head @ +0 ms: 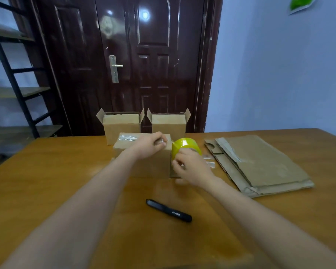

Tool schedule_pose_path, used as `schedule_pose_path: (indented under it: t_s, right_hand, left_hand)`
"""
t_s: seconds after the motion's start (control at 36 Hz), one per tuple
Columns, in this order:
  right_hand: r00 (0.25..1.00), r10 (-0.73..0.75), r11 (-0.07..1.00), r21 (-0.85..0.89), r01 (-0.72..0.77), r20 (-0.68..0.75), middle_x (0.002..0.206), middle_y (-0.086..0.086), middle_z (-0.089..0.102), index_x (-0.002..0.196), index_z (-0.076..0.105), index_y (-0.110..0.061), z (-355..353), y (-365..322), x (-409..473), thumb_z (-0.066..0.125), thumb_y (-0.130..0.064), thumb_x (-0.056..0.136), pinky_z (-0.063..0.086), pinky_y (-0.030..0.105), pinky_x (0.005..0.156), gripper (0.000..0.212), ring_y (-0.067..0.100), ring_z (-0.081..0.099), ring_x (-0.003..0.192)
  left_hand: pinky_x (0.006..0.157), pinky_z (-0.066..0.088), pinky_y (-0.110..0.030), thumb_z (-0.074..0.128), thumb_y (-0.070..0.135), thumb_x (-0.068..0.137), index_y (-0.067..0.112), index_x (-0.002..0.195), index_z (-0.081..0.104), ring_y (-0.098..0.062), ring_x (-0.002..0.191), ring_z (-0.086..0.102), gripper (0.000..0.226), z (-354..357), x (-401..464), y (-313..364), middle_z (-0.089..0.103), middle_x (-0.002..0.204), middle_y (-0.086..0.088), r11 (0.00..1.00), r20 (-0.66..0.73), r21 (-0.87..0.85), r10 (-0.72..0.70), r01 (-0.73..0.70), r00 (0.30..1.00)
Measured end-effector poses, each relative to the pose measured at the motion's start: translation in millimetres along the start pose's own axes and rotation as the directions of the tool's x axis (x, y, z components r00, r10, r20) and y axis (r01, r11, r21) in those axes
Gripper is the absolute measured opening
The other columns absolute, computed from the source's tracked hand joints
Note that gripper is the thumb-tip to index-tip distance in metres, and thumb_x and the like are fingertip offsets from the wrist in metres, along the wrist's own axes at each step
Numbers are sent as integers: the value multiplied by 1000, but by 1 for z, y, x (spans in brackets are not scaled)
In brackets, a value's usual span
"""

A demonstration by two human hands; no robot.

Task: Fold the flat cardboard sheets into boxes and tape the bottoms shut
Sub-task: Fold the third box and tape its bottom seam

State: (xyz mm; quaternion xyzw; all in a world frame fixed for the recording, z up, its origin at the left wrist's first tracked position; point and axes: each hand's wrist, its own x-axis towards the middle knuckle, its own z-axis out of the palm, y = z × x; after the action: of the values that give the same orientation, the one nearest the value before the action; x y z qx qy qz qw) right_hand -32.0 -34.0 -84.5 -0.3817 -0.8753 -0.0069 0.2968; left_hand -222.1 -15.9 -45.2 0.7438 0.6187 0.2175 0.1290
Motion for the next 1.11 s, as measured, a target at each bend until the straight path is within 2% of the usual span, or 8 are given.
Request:
schedule_pose_path:
  t_s: [0.14,0.31,0.39,0.56,0.64,0.72,1.0,1.11]
  right_hand:
    - [784,30,999,-2,-37,620,95,-2,56,101,55,-18,-4,-32,-27,48,-61,89,46,30,67,45,14,53,80]
    - [699,21,996,-72,44,714,110,5,54,111,51,-15,4,-37,-41,59,-45,89,42,31,68,39,22,54,93]
    - [706,33,994,-98,52,707,107,8,57,112,52,-12,3,-39,-42,46,-35,98,41,32,67,27,24,56,89]
    - [852,198,957,92,-275,485,92,9,60,98,47,-12,-4,-27,-49,30,-26,104,46,40,64,23,23,54,68]
    - [889,331,827,357,-435,318,94,9,67,103,47,-13,-15,-16,-49,34,-19,102,39,27,51,14,4,49,51]
    - [876,397,728,488,-482,274,78,1,50,113,44,-16,-32,-10,-42,36,-5,99,32,10,43,19,-12,52,47]
    - [888,437,829,319,-459,143,102,9,60,134,51,-11,-31,14,-12,37,-18,102,36,27,68,35,19,52,87]
    - [878,433,845,246,-475,205,90,10,59,124,56,-9,-25,12,2,35,-18,102,35,24,53,32,16,51,71]
  left_hand:
    - [90,46,-36,53,40,93,30,109,55,-18,109,54,19,-1,2,-3,59,119,4,997,-15,-61,-38,37,999]
    - [86,41,-30,52,41,94,30,123,53,-18,113,51,31,0,0,-1,56,126,3,997,-29,-62,-53,51,998]
    - [90,40,-29,50,39,95,30,126,54,-18,118,50,33,1,2,-2,55,133,3,997,-22,-61,-49,47,999]
    - [95,37,-29,51,40,94,29,126,58,-16,125,47,33,2,7,-4,52,138,7,997,-25,-54,-59,57,998]
    - [99,41,-33,51,39,94,30,121,58,-18,123,49,29,2,9,-3,54,135,5,998,-27,-10,-55,55,998]
    - [96,44,-37,48,38,95,30,123,54,-20,118,51,30,0,10,1,54,131,4,997,-25,69,-41,43,999]
    - [85,43,-31,35,44,98,41,139,39,-19,116,52,42,-3,13,5,45,135,6,963,0,270,-7,6,1000]
    - [77,42,-29,29,44,99,46,141,35,-19,114,53,43,0,14,6,41,139,5,943,8,334,-9,6,1000]
